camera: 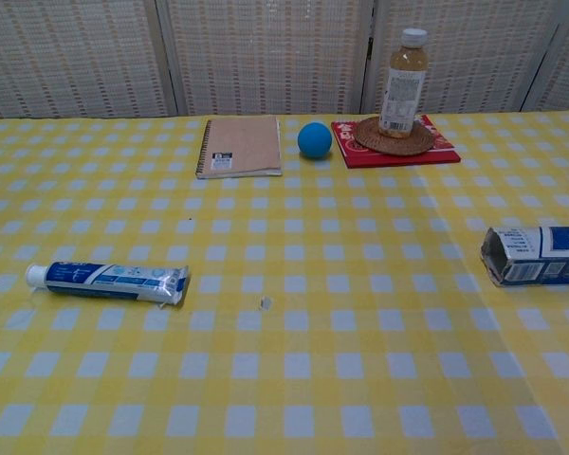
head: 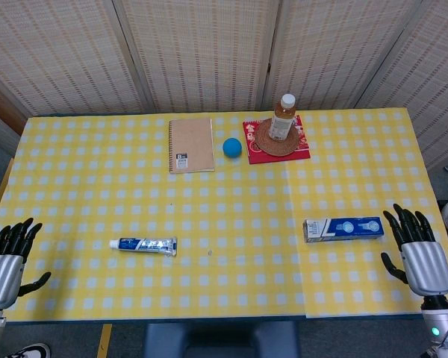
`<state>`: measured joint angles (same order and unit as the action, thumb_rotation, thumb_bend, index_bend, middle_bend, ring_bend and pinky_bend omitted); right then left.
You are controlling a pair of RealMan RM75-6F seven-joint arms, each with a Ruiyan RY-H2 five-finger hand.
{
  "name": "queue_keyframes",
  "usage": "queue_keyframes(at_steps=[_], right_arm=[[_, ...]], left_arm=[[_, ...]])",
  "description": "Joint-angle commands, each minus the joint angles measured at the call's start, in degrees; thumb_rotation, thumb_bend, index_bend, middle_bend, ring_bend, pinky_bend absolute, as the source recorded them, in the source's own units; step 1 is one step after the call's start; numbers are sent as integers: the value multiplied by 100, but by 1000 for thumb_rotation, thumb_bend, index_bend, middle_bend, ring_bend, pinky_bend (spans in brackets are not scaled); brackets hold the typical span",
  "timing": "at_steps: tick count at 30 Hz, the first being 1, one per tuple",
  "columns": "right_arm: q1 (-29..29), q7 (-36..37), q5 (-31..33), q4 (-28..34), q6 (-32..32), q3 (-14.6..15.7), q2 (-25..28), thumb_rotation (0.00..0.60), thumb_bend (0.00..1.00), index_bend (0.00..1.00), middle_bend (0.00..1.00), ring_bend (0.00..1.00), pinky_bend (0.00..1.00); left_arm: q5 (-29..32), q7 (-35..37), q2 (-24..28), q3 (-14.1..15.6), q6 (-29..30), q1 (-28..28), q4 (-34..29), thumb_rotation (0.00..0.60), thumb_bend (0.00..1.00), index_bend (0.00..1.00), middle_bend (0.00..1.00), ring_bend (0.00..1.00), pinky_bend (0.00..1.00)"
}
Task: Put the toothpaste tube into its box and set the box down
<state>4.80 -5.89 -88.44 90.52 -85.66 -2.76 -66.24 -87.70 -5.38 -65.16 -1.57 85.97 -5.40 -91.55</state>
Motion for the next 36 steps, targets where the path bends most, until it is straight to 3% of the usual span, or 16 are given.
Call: queue_keyframes(at_steps=[1,6,9,11,13,15,16,19,21,24,28,36], right_arm=[[7,1,-5,1,26,13,9,600,379,0,0,0,0],[-82,243,-136,70,-178,40,165,600,379,0,0,0,0],[-189,408,-232,84,-443,29,240,600,379,0,0,0,0],[-203,419,-271,69,-469,44,247,600,379,0,0,0,0],[-186,433,-288,82,-404,72,259,600,379,0,0,0,0],[-177,436,-304,116,-361,93,282,600,379,0,0,0,0],[-182,425,-317,124,-372,96,285,600,380,0,0,0,0],[-216,363,-337,140,-434,100,265,600,379,0,0,0,0],[-221,269,-328,152,-400,117,244,600,379,0,0,0,0],[-194,218,-367,173,-310,160,240,600,379,0,0,0,0],[-150,264,-348,210,-171,187,278,600,379,0,0,0,0],[-119,330,-477,235,-138,239,271,600,378,0,0,0,0]], left_arm=[[-9,18,-14,-3,2,-5,-2,600,215,0,43,10,6],[-203,-60,-163,46,92,-7,64,600,214,0,17,3,30],[-351,-168,-306,86,93,-45,-15,600,216,15,131,118,180],[-470,-77,-377,57,35,-157,-120,600,216,67,379,349,476],[-472,221,-502,-18,12,-239,-189,600,210,150,692,660,806],[-531,228,-528,10,-238,-394,-286,600,205,245,947,927,981],[-535,134,-512,45,-399,-463,-371,600,205,292,997,989,1000],[-466,-484,-553,116,-857,-647,-660,600,205,380,1000,1000,1000],[-207,-1311,-627,131,-1210,-743,-854,600,204,429,1000,1000,1000],[268,-2253,-787,65,-1571,-875,-1176,600,204,436,1000,1000,1000],[758,-2495,-1042,-82,-1886,-1073,-1302,600,205,410,1000,1000,1000],[1264,-2373,-1729,-288,-2089,-1346,-753,600,202,416,1000,1000,1000]])
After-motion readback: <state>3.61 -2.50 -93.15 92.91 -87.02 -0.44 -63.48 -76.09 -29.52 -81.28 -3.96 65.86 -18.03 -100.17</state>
